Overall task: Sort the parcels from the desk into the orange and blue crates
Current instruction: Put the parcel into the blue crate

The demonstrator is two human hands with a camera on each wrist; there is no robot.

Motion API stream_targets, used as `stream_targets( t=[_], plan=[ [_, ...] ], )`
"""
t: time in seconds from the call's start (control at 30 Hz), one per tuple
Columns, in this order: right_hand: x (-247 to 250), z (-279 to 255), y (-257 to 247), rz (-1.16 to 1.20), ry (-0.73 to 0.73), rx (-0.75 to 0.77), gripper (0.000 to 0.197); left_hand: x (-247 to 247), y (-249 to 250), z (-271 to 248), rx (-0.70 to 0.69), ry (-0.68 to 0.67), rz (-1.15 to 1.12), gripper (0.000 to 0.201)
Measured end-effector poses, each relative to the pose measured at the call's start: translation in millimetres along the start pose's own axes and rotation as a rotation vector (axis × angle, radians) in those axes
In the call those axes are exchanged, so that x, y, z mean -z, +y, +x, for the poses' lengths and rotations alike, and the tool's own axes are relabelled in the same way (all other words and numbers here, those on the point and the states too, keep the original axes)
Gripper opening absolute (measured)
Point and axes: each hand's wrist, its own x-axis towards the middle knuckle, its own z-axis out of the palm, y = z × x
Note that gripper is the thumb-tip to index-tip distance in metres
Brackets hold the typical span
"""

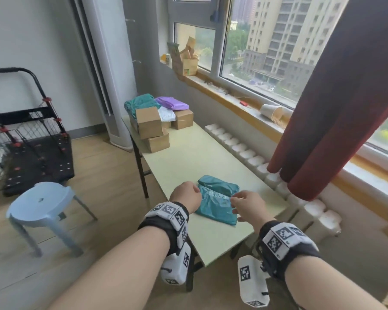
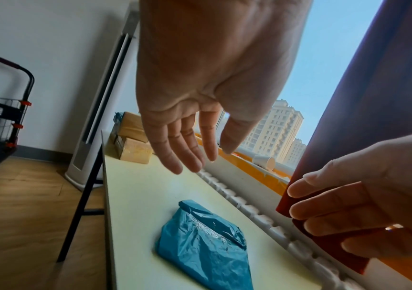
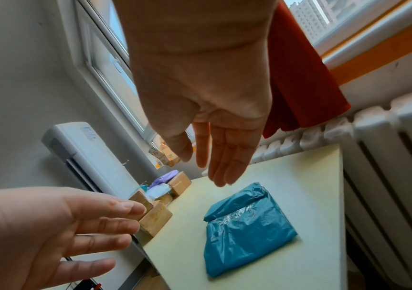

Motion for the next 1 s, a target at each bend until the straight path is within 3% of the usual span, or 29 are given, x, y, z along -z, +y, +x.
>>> stream_targets(
  t=[0.3,0.4,0.7,1.0],
  plan=[
    [-23,93,28,0.065,-0.056,-0.152,0.020,-30,-14,103,0.129,-0.121,-0.078,0.012],
    [-27,104,40,0.058,-0.072,-0.205,0.023,-40,-24,124,0.188,-0.164,-0.100,0.033],
    [-39,118,55,0.131,-0.099,-0.353,0.041,-63,-33,176,0.248,-0.324,-0.156,0.061],
    [-59,125,53,0.172,-0.015,-0.486,0.052,-82,-32,214,0.370,-0.467,-0.370,0.058]
  ],
)
